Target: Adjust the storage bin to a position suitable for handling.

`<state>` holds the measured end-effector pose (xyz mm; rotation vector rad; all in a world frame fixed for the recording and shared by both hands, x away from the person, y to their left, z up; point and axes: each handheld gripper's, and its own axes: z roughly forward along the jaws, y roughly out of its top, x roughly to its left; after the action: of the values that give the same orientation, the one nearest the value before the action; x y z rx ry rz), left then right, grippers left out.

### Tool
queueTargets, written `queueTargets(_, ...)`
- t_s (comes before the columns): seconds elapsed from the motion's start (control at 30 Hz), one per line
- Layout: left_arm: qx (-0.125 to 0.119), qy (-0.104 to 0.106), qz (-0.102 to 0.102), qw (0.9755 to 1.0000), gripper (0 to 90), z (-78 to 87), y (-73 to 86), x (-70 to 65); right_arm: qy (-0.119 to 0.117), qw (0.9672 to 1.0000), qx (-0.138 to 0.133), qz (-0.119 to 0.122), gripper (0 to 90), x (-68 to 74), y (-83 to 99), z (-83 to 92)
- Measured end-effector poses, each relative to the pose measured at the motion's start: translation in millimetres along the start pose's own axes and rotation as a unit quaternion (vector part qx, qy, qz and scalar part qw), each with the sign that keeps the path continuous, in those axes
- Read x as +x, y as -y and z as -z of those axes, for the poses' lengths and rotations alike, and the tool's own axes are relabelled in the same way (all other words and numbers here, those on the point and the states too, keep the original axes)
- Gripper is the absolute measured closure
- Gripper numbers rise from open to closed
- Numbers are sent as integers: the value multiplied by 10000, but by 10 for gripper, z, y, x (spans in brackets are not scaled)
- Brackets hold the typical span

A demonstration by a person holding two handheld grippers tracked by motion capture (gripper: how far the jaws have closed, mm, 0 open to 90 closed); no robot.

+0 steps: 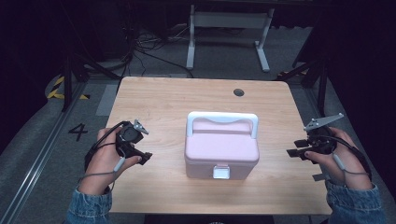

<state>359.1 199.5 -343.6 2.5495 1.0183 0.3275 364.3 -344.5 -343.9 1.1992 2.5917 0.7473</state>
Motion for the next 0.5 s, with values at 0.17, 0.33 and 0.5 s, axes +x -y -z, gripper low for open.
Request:
queueTargets(0.17,-465,253,138,9985,247,80,-52,-5,48,10000,-66,-21,467,-11,40,3)
queueTargets(0.33,-1213,552,240,9908,272,169,-148,-15,67,9998,-88,-134,466,-14,91,11)
queueTargets(0.5,-1789,816,191,9803,294,175,-238,-22,75,9997,-101,-208,465,-17,164,31)
